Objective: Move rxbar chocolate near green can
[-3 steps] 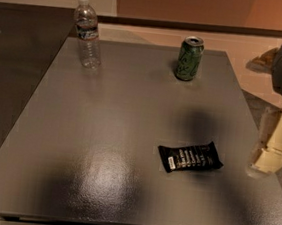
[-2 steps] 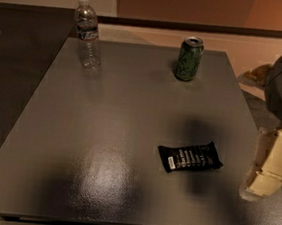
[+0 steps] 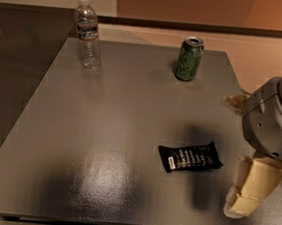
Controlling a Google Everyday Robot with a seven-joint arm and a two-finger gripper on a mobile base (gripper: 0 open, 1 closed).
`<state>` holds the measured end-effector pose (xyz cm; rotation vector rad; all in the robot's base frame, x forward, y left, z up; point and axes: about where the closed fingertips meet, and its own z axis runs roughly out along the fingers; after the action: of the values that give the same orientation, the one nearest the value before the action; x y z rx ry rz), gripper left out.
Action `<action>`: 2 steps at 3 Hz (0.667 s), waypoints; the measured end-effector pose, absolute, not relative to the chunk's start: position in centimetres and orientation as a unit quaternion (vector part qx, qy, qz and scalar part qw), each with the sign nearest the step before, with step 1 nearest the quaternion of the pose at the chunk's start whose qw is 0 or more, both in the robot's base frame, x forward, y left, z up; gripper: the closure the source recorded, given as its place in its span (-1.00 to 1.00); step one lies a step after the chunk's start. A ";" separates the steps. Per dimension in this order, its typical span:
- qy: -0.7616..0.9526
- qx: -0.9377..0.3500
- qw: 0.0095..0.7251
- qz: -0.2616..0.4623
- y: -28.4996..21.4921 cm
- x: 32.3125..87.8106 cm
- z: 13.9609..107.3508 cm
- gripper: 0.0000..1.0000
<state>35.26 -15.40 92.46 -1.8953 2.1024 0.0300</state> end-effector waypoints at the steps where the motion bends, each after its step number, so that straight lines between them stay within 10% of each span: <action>1: 0.736 -0.660 0.150 0.016 -15.9 36.7 90.3 -1.00; 2: 0.741 -0.655 0.148 0.032 -16.4 37.8 88.2 -1.00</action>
Offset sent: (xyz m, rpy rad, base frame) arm 0.0400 -0.0179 -0.0690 0.0547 0.0759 -0.0255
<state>37.82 -16.41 88.20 -1.8830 2.1298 0.0922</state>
